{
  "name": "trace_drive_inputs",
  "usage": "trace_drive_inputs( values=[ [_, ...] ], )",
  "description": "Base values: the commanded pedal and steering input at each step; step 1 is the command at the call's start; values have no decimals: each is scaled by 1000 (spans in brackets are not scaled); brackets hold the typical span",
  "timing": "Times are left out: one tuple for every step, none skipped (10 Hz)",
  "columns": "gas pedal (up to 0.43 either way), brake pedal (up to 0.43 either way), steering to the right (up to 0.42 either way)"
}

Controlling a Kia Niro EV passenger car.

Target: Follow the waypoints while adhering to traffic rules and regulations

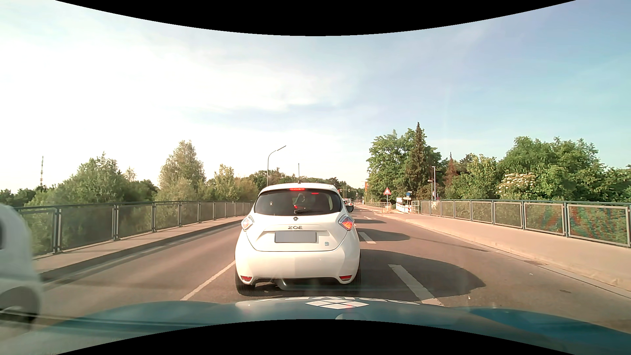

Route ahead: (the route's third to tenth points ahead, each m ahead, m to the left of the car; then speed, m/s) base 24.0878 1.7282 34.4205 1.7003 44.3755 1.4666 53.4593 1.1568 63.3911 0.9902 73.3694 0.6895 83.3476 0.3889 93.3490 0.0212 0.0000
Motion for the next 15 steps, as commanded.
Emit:
trace_drive_inputs(
  values=[
    [0, 293, -1],
    [0, 293, -1],
    [0, 299, -1],
    [0, 293, -1],
    [0, 293, -1],
    [0, 299, -1],
    [0, 299, -1],
    [0, 299, -1],
    [0, 299, -1],
    [0, 299, -1],
    [0, 299, -1],
    [0, 299, -1],
    [0, 293, -1],
    [0, 299, -1],
    [0, 293, -1]
  ],
)
